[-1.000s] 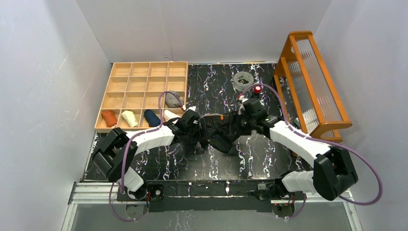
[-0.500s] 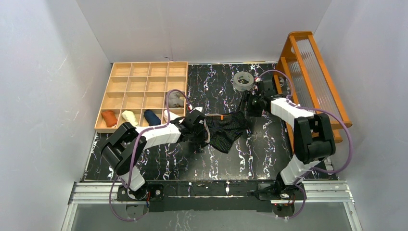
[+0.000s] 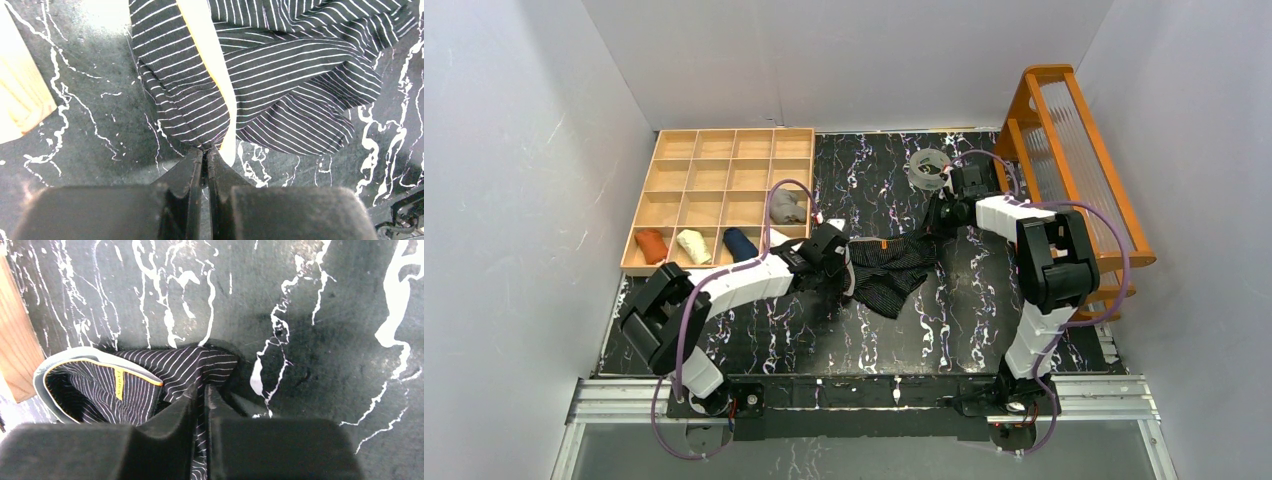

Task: Roll the underwear
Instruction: Flatten out the underwear at the center of the board.

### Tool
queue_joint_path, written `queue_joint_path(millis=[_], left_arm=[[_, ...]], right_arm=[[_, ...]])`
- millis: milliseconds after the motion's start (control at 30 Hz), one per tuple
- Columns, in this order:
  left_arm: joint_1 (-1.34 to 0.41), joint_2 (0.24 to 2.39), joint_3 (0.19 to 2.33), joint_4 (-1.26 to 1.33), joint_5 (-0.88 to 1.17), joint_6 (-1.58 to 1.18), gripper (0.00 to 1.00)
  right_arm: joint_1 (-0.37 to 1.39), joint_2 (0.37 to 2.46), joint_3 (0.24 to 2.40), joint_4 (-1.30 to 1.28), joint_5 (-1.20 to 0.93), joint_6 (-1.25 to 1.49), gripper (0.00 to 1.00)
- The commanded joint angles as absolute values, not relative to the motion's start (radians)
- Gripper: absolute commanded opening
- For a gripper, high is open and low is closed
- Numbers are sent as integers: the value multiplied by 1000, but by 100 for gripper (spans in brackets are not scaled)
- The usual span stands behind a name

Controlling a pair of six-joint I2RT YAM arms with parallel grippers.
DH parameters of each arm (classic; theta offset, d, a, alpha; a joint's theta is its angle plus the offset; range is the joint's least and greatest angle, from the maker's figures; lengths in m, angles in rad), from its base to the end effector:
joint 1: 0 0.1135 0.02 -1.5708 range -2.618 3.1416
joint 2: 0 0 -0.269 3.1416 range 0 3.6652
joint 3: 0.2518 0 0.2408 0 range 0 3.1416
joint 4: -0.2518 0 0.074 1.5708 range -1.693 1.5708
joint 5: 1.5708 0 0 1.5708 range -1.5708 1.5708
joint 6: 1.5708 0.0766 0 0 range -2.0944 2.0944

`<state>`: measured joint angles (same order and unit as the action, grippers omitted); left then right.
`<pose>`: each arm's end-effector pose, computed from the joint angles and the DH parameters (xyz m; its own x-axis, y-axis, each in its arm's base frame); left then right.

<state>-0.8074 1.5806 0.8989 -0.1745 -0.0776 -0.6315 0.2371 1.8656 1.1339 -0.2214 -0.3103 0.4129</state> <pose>0.2394 -0.2416 0.1685 -0.8260 0.0119 -0.5635 0.2448 0.9082 -0.3396 0.3803 0.1159 0.1399 -0.8845 0.1794 -0.4306 -0.0443 0.8866 0.4604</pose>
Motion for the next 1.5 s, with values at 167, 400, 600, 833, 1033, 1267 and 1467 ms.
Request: queue_joint_path(millis=[167, 400, 600, 833, 1033, 1267, 1467], left_arm=[[-780, 1456, 997, -280, -90, -548, 0], [-737, 1367, 1083, -396, -54, -466, 0], [-730, 1266, 1068, -495, 48, -450, 0], [-729, 1110, 1096, -584, 195, -488, 0], [-730, 1056, 1092, -686, 285, -512, 0], [-729, 1269, 961, -534, 187, -499, 0], [-727, 1446, 915, -421, 157, -514, 0]], right_arm=[[236, 1696, 1175, -197, -344, 355, 1], [237, 1455, 1111, -205, -288, 323, 1], [236, 1174, 1059, -280, -255, 338, 1], [236, 870, 1045, -443, -277, 345, 1], [236, 805, 1032, -599, -320, 371, 1], [236, 1027, 891, -596, -254, 426, 37], [236, 1125, 903, -516, -266, 404, 49]])
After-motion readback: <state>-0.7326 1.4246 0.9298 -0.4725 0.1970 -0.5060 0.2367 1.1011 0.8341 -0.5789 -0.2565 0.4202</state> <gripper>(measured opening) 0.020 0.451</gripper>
